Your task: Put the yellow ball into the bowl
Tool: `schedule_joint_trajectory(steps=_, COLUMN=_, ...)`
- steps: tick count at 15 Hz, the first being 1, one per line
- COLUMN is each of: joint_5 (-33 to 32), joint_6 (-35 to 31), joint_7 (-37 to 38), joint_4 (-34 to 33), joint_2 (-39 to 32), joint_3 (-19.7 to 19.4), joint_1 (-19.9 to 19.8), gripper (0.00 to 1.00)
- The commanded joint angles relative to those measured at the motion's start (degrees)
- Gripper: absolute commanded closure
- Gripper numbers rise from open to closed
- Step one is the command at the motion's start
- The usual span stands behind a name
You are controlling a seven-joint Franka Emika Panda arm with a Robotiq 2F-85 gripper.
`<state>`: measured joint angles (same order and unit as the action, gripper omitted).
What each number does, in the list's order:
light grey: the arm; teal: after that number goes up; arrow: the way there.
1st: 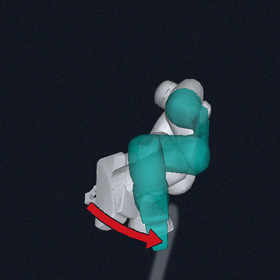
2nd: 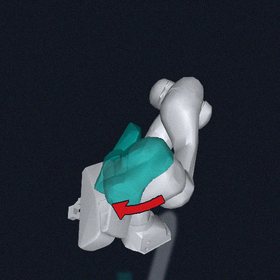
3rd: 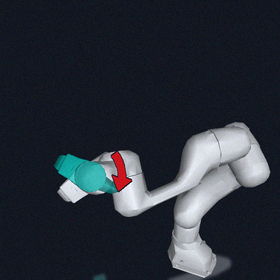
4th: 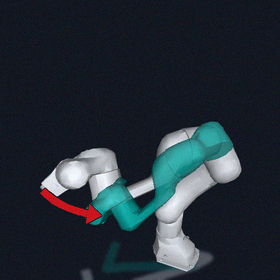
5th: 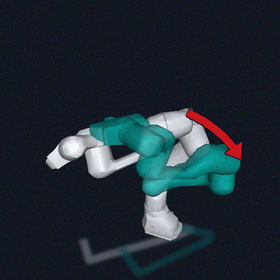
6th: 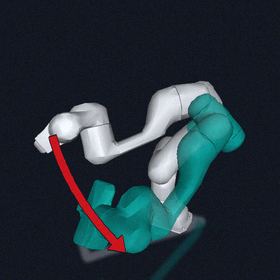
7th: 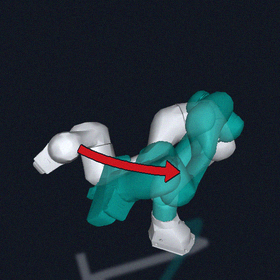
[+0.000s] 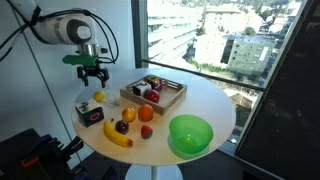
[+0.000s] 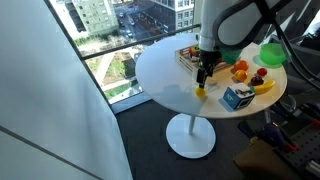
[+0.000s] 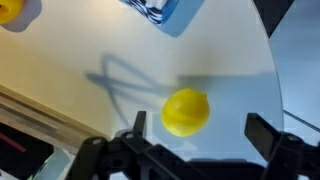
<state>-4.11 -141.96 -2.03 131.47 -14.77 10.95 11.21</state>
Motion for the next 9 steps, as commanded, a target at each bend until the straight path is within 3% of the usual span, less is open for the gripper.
schedule_joint_trajectory(steps=1, joint_5=-1.5, joint_6=-3.2, joint_7=0.9, joint_4=0.2, joint_2=-1.1, joint_3=-0.6, joint_1=0.6, gripper=0.00)
schedule_joint_trajectory(steps=9, joint_5=-3.1, joint_6=-6.7, joint_7=1.5, joint_4=0.1, joint_2=-4.6, joint_3=-1.5, joint_1=1.1, gripper=0.00)
